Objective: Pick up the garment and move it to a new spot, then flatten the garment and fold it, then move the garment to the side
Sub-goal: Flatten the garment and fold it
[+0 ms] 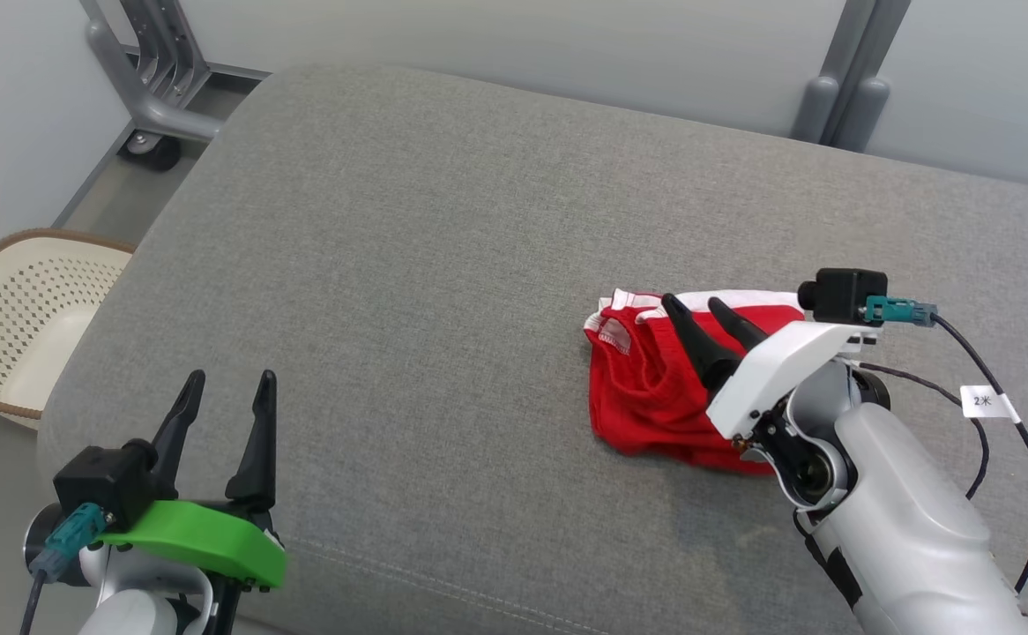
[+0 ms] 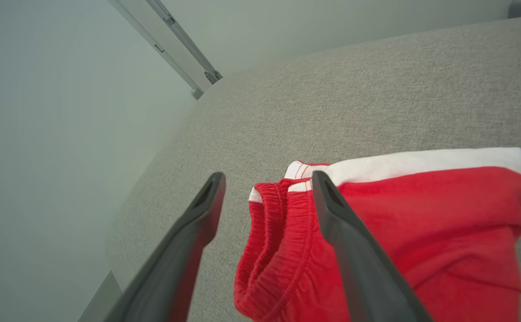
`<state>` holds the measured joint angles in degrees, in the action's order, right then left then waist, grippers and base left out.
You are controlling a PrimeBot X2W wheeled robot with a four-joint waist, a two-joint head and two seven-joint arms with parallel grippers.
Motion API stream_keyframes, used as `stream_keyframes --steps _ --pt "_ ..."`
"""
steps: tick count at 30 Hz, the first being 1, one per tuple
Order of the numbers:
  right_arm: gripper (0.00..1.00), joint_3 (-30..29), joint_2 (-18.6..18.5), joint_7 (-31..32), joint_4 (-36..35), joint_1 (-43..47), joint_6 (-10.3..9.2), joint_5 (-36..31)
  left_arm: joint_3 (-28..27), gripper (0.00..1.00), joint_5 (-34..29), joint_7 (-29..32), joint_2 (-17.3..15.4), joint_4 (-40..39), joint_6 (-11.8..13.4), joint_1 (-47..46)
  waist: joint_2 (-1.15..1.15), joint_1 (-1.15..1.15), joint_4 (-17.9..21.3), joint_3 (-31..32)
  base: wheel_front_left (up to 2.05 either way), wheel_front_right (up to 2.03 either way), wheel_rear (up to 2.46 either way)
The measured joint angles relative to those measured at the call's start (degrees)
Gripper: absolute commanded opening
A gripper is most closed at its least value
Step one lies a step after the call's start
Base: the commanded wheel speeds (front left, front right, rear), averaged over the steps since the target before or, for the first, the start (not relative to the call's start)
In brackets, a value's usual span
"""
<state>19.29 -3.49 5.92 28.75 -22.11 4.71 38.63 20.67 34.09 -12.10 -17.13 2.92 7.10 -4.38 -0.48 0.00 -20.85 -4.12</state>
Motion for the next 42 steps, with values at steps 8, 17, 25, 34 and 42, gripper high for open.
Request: stream_keyframes --steps 8,17,25,34,42 --pt "1.00 -2.8 -1.1 -3.2 -1.5 0.1 -1.32 -0.6 0.2 1.00 0.0 -0.1 0.1 -0.2 0.0 0.0 0.00 0.00 1.2 0.0 0.00 0.00 0.00" --pt "1.00 -7.8 -5.4 -4.8 -0.8 3.4 -4.32 -0.4 0.2 1.00 0.0 -0.1 0.1 -0.8 0.0 0.0 0.00 0.00 1.6 -0.5 0.00 0.00 0.00" --pt "1.00 -8.8 -4.5 -5.5 1.5 5.1 -4.74 1.2 0.5 1.00 0.0 -0.1 0.1 -1.3 0.0 0.0 0.00 0.00 1.4 -1.9 0.00 0.00 0.00" --pt "1.00 -9.8 -2.9 -6.5 5.6 6.2 -4.89 3.3 1.4 1.00 -0.2 0.2 0.0 -1.2 -0.1 -0.1 0.00 0.00 0.1 -2.5 0.00 0.00 0.00" --pt "1.00 -8.4 -1.6 -6.1 7.8 6.5 -4.20 4.0 1.3 1.00 -0.2 0.3 0.0 -1.1 -0.1 -0.1 0.00 0.00 -0.5 -2.6 0.00 0.00 0.00"
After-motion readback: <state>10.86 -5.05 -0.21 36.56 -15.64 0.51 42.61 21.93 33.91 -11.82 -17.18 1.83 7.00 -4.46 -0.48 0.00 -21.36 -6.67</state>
